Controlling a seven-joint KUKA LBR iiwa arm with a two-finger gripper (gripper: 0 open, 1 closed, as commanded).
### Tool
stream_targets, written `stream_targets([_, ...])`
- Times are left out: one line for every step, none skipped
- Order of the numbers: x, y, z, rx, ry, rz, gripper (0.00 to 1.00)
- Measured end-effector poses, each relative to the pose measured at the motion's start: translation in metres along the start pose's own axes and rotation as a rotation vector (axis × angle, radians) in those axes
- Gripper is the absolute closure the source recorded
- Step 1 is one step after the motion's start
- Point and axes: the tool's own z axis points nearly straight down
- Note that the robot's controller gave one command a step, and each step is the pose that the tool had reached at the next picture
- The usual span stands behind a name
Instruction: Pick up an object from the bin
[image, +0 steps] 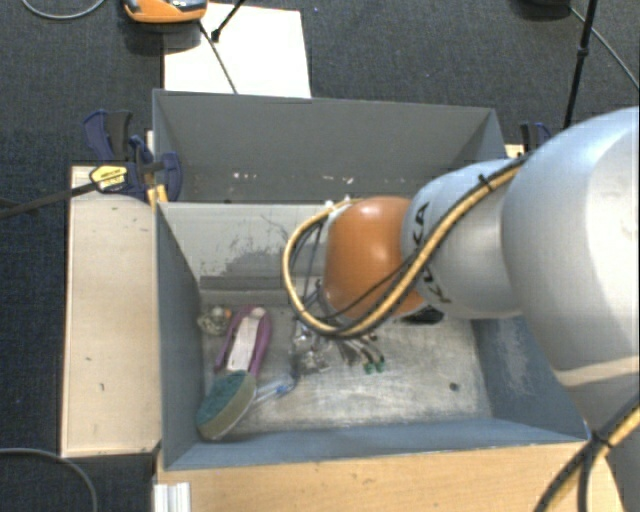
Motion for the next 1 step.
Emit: stream_targets([0.0019,0.0001,0.0020,0.000,0.005,-0.001,0.00])
